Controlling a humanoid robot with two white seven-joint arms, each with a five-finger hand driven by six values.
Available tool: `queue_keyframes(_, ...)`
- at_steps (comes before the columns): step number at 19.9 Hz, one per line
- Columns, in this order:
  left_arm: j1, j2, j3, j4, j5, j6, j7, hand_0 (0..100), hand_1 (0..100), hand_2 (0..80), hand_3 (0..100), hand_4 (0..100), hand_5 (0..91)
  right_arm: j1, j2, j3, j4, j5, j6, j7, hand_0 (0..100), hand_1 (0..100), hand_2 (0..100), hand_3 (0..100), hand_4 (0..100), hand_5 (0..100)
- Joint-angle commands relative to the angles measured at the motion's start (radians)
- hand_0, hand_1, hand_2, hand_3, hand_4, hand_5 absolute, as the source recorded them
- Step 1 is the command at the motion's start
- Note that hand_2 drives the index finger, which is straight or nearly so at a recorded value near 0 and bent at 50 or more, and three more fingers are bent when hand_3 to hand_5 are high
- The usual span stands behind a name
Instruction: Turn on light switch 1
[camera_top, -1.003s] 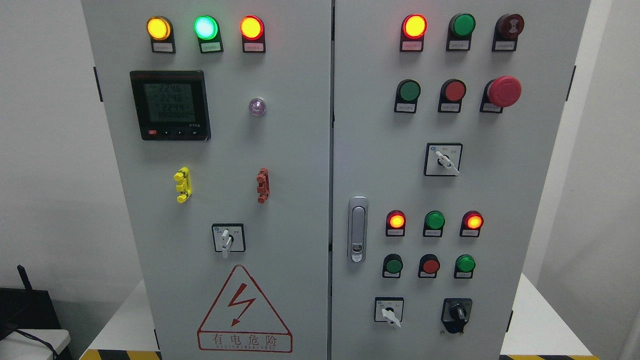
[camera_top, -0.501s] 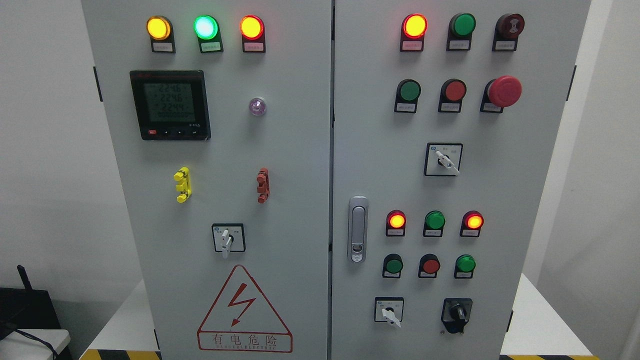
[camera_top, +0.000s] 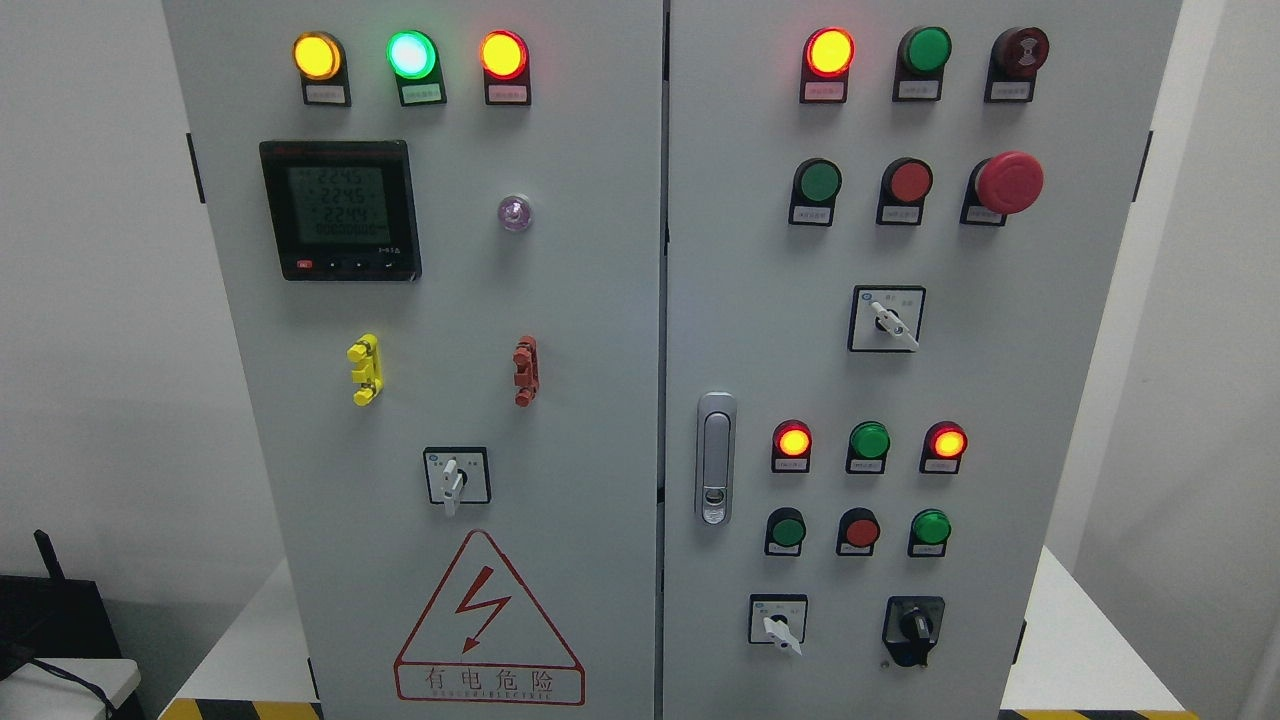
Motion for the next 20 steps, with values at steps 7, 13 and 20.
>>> queue_keyframes(7,-0.123,-0.040,-0.349,-0.198,-0.070,0.023,0.094,7,27,43.9,61,68,63.7,0.000,0.000,0.000,0.001,-0.018,0.000,0.000,12,39,0,0,0,0)
queue_keyframes(13,-0.159,-0.104,-0.458,-0.196,-0.112,0.096,0.189,0,33,43.1,61,69,63.9,0.000,0.000,0.000,0.001,-0.018,0.000,0.000,12,39,0,0,0,0)
queue_keyframes(20,-0.218,-0.149,-0.495,-0.201,-0.208,0.179,0.258,0,36,44.2,65,72,67.3,0.000,0.000,0.000,0.001,-0.018,0.000,0.000,12,39,0,0,0,0)
